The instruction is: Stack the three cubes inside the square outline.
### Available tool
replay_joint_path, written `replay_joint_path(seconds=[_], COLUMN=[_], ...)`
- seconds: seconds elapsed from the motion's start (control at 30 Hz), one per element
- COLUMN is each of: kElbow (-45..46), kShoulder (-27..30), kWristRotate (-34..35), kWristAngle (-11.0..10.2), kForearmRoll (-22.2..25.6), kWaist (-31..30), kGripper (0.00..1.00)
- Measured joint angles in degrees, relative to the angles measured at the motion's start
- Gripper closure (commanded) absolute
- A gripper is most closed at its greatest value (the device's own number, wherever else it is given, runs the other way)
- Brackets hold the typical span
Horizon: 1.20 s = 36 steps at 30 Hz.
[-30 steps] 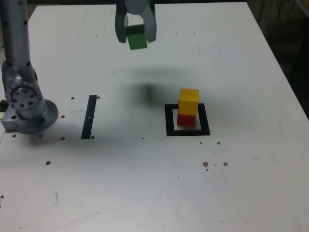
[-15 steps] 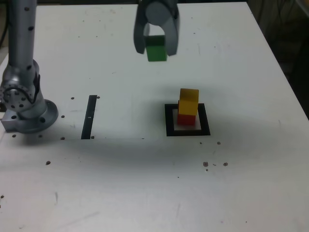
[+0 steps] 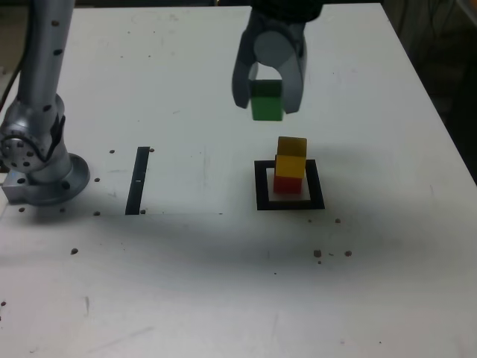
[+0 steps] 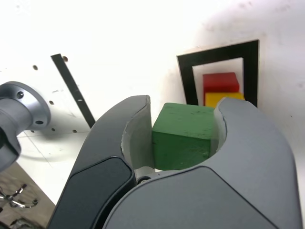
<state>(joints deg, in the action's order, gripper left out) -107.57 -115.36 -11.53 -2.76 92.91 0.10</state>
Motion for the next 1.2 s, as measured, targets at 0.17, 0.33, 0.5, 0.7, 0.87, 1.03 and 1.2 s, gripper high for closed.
replay_joint_path(seconds=[0.17, 0.33, 0.5, 0.7, 0.87, 1.03, 1.2], kElbow=[-1.55, -2.43, -2.78, -3.2, -3.32, -3.33, -3.33], kShoulder=[-1.81, -3.1, -4.41, -5.6, -6.05, -6.59, -6.66], kWristRotate=[0.54, 0.8, 0.93, 1.14, 1.15, 1.16, 1.15], kWristAngle=[0.61, 1.32, 2.2, 2.89, 2.95, 2.95, 2.95], kForearmRoll=[0.0, 0.01, 0.01, 0.01, 0.01, -0.17, -0.39], kWaist=[-1.4, -2.15, -2.5, -3.01, -3.02, -3.02, -3.02], kGripper=[0.67, 0.67, 0.67, 0.67, 0.57, 0.09, 0.01])
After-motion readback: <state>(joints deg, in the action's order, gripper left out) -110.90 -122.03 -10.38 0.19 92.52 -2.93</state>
